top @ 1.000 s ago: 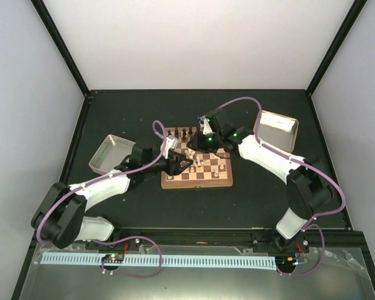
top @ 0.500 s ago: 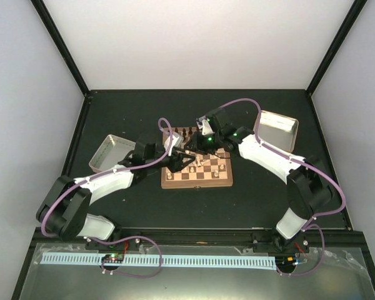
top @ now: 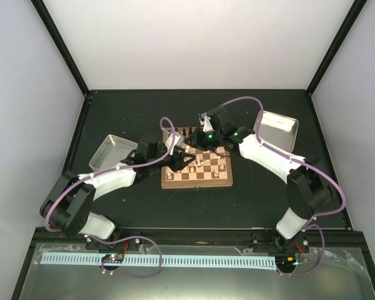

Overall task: Set up the chess pieces on the board
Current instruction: Pick up the chess piece from the chessboard.

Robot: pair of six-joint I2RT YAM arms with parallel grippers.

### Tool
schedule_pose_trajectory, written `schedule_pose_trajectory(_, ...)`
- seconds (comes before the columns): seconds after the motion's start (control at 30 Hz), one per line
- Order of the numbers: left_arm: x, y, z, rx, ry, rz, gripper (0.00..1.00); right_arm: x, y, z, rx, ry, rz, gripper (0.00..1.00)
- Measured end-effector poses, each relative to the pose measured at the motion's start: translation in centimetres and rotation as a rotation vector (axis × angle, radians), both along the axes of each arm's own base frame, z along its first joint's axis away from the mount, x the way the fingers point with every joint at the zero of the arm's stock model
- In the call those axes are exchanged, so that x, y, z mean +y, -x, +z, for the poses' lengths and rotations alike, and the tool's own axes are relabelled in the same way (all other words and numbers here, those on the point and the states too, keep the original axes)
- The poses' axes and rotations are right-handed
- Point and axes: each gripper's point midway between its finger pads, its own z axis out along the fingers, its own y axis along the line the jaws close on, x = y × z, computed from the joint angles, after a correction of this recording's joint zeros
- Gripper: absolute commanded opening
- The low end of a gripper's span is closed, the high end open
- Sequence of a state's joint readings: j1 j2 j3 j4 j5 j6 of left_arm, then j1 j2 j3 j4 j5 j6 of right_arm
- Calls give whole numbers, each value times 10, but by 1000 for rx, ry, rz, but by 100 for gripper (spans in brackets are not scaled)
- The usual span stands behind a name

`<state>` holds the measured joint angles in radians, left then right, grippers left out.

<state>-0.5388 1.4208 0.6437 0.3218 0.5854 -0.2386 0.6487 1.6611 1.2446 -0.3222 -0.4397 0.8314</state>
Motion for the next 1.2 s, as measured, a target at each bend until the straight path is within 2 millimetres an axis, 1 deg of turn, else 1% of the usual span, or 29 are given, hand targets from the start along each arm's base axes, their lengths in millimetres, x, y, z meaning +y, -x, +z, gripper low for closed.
schedule_pose_trajectory(0.17,1,-13,0,-10,-16,48,41,-4,-10,0,-19,5,-35,14)
schedule_pose_trajectory(0.37,5,-20,-2,-21,-33,92,38,-6,-17,-13,-9,26,-55,14)
schedule_pose_trajectory(0.47,6,-21,-2,-24,-38,102,38,-6,-18,-16,-3,31,-59,14)
schedule_pose_trajectory(0.6,7,-22,-3,-23,-40,105,42,-7,-20,-16,-1,25,-68,14)
schedule_pose_trajectory(0.67,7,-22,-6,-16,-46,105,42,-7,-22,-14,-1,20,-74,14)
schedule_pose_trajectory(0.73,7,-23,-10,-8,-51,105,39,-6,-24,-12,-4,13,-78,14)
schedule_pose_trajectory(0.87,7,-23,-13,-4,-58,107,28,-6,-26,-9,-7,4,-84,14)
schedule_pose_trajectory(1.03,8,-24,-13,-8,-63,115,23,-6,-27,-10,-5,5,-84,14)
schedule_pose_trajectory(1.2,9,-26,-14,-12,-68,123,11,-6,-27,-11,-2,9,-85,14)
